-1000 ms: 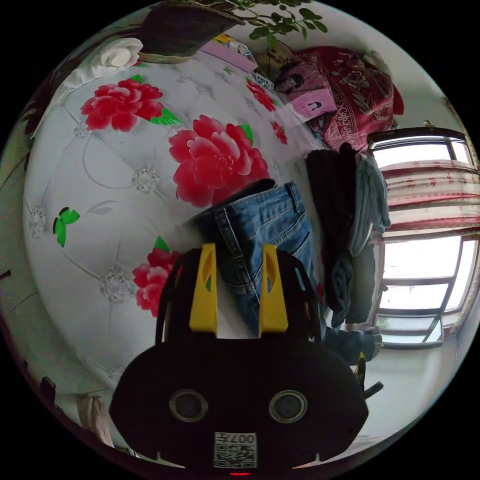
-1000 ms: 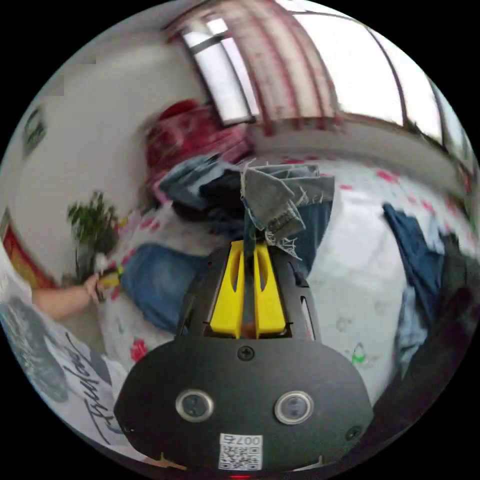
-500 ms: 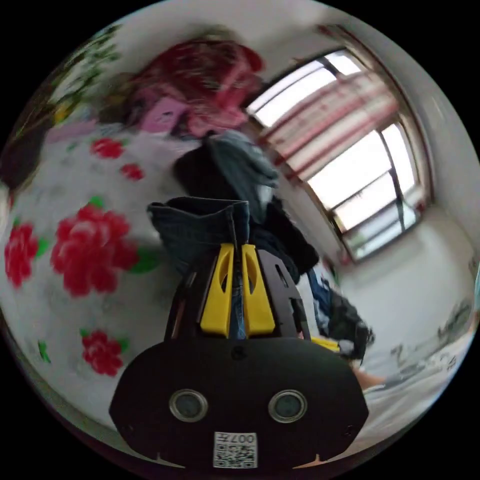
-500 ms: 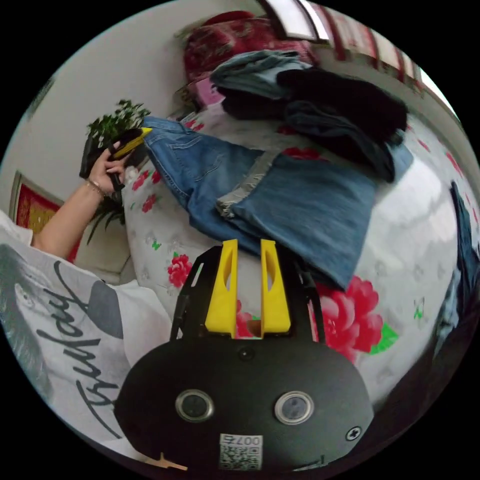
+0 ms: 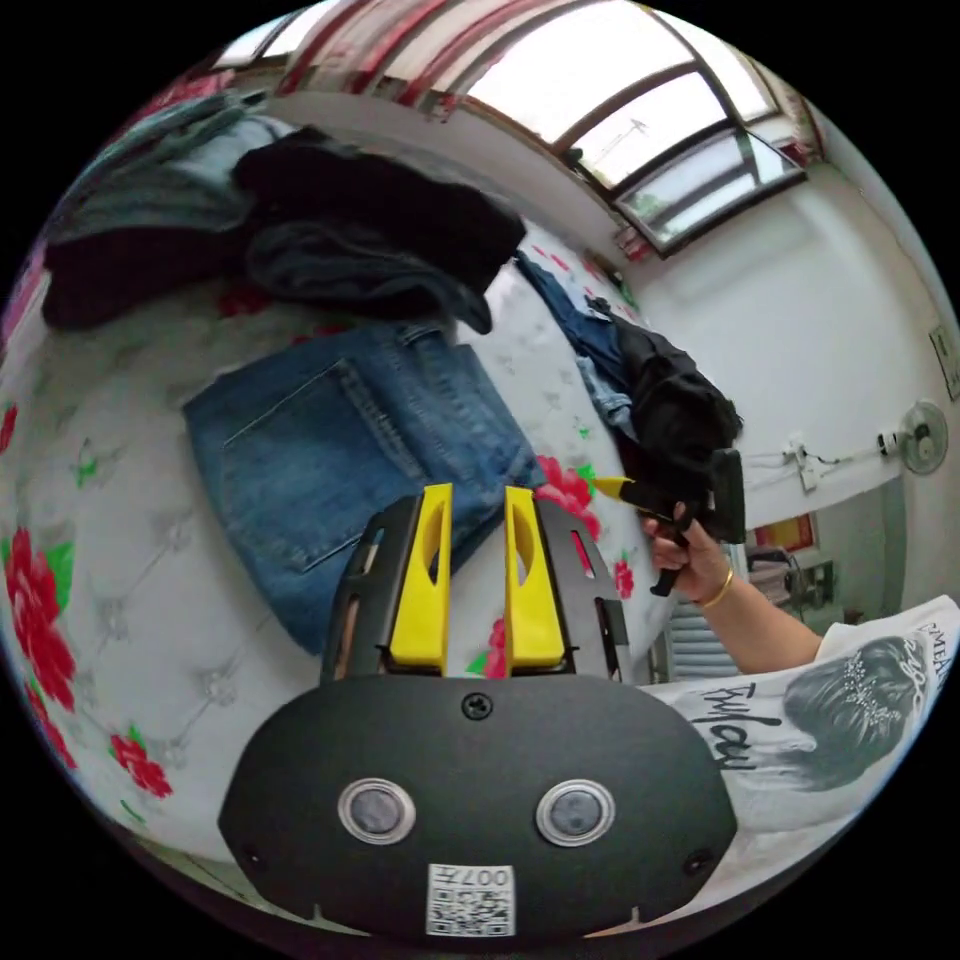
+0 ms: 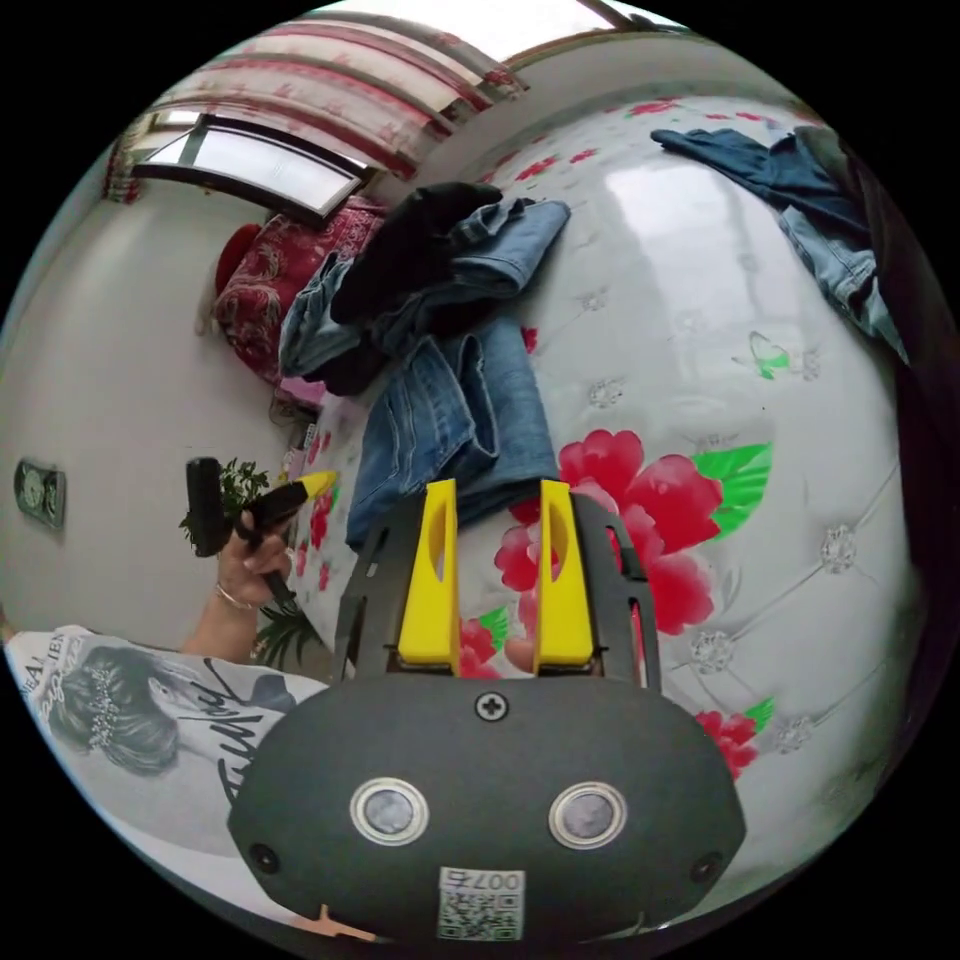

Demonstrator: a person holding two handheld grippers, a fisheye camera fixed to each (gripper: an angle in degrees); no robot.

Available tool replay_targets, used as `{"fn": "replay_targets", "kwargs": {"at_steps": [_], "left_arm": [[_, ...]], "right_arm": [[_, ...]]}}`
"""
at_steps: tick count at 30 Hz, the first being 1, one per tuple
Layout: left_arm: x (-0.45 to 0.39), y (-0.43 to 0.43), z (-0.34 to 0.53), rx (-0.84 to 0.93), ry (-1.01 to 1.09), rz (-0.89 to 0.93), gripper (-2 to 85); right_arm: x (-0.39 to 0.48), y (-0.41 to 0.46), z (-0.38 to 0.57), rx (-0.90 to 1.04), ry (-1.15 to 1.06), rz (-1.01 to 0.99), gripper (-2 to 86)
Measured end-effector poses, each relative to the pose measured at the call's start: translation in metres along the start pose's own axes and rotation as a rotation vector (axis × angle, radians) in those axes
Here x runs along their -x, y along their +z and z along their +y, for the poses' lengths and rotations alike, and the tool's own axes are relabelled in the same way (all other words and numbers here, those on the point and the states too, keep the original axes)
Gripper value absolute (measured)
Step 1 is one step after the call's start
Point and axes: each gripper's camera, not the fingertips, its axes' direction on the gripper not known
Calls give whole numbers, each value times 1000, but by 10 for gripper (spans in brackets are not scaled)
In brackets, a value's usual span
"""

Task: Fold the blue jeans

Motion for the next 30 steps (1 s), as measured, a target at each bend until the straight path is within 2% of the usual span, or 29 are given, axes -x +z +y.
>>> {"fn": "replay_targets", "kwargs": {"at_steps": [5,10,11,12,14,16,19,20,22,25,30], "left_arm": [[92,-10,17,-37,-305,-93,112],[127,25,7,56,-373,-61,137],[130,38,2,99,-391,-53,136],[128,38,-1,87,-380,-79,134],[126,47,-13,109,-335,-77,112],[126,50,-21,111,-327,-11,47],[115,33,-33,73,-267,50,21],[105,19,-39,29,-231,116,15],[87,-2,-52,-15,-161,180,10],[45,-49,-78,-97,9,160,7],[3,-133,-138,-277,212,177,12]], "right_arm": [[-17,25,-44,66,-8,43,96],[-23,72,-86,197,-10,60,87],[-16,78,-88,190,-14,141,77],[-3,82,-87,188,-99,168,66],[5,90,-87,238,-115,163,49],[11,85,-84,231,-144,156,33],[19,60,-80,199,-143,23,12],[23,46,-79,178,-131,-81,9],[36,26,-77,166,-136,-109,5],[71,-20,-79,94,-256,-116,2],[137,-116,-107,-176,-456,-210,1]]}}
